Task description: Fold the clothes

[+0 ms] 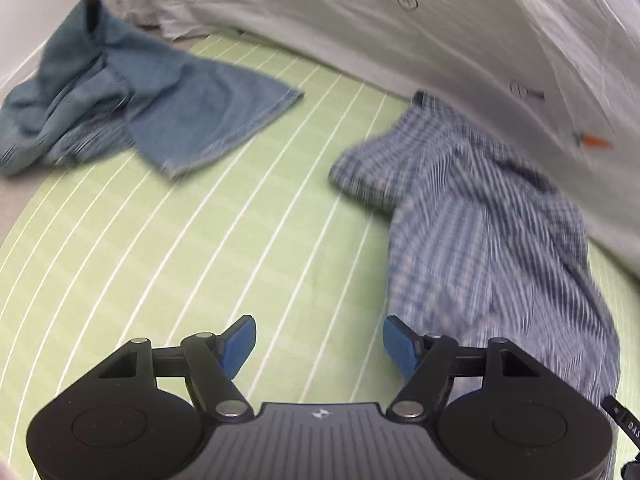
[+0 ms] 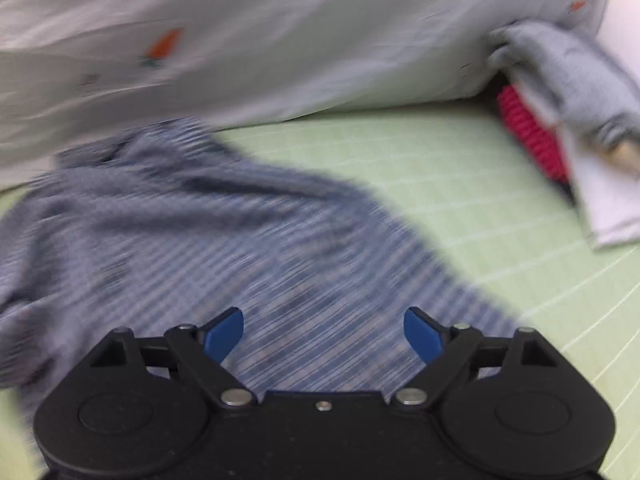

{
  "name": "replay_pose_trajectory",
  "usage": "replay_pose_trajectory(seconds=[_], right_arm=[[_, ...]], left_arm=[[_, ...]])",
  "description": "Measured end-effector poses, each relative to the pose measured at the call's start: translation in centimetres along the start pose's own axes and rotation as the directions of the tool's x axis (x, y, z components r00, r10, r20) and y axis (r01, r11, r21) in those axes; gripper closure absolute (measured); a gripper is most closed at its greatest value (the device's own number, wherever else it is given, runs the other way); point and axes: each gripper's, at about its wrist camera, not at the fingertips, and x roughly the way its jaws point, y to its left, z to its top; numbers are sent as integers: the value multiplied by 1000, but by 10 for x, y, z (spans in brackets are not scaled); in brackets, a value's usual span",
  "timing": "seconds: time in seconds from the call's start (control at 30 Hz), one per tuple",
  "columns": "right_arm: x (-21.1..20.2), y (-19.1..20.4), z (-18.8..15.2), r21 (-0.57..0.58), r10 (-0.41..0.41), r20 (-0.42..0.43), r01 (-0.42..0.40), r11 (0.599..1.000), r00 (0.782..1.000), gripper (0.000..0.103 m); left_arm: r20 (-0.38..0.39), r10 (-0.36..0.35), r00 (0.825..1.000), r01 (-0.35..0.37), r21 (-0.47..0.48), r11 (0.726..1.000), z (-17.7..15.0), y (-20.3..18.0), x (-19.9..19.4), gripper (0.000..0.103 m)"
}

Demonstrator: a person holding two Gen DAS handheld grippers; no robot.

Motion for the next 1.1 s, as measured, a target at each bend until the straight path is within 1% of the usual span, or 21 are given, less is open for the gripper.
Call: replay_pose_trajectory(seconds=[0.07,0.13,0.17,0.2,0.23,0.27,0.33,0.37,0.4,0.47,0.5,0.53,0.67,0.8,0.9,1.0,1.03,1.07,1.1], right_arm=[[-9,21,-19,3,81,-24,-81,997,996,13],[-14,44,-32,-38,146,-55,-148,988,988,11],[-15,56,-40,-76,171,-67,-176,981,983,10],[-15,66,-46,-119,183,-81,-192,974,980,10],[-15,75,-50,-156,176,-98,-190,969,980,10],[-16,82,-54,-186,162,-107,-180,966,981,13],[-18,85,-59,-201,157,-104,-176,964,982,24],[-21,84,-61,-188,178,-105,-196,963,978,43],[-23,82,-63,-173,200,-105,-216,961,974,71],[-28,78,-68,-144,243,-104,-257,956,964,94],[-36,75,-71,-152,243,-84,-254,955,966,99],[-45,72,-75,-163,243,-61,-250,954,968,99],[-81,58,-90,-125,248,13,-245,962,969,100],[-91,47,-120,-121,221,-70,-228,966,973,100],[-98,39,-142,-119,199,-133,-215,969,971,100],[-106,29,-162,-151,197,-189,-226,962,962,99],[-108,22,-156,-166,203,-165,-230,959,965,98],[-111,15,-150,-181,209,-140,-233,956,968,87],[-114,8,-144,-196,216,-114,-235,952,970,68]], left_arm=[[2,-1,1000,1,3,1000,-16,4,-14,31],[17,-15,1000,14,24,1000,-34,6,-30,29],[25,-19,1000,18,37,999,-43,5,-38,28],[30,-23,999,21,50,999,-51,4,-45,28],[30,-27,999,25,63,998,-59,3,-50,28],[29,-31,999,28,75,997,-67,3,-56,28],[22,-37,999,34,95,995,-80,3,-64,28],[19,-37,999,35,102,994,-87,3,-67,28],[17,-35,999,33,110,993,-92,3,-70,28],[13,-30,999,28,121,992,-101,5,-73,28],[10,-29,1000,28,124,992,-104,6,-74,28],[6,-29,1000,28,128,991,-108,8,-75,28],[-19,-27,999,30,141,990,-118,13,-72,28],[-74,-29,997,41,160,986,-130,15,-61,28],[-120,-38,992,60,183,981,-138,8,-48,28],[-128,-43,991,70,215,974,-143,-10,-42,28],[-119,-47,992,72,215,974,-144,-17,-43,28],[-108,-55,993,76,209,975,-146,-24,-44,28],[-98,-62,993,80,197,977,-147,-31,-45,28]])
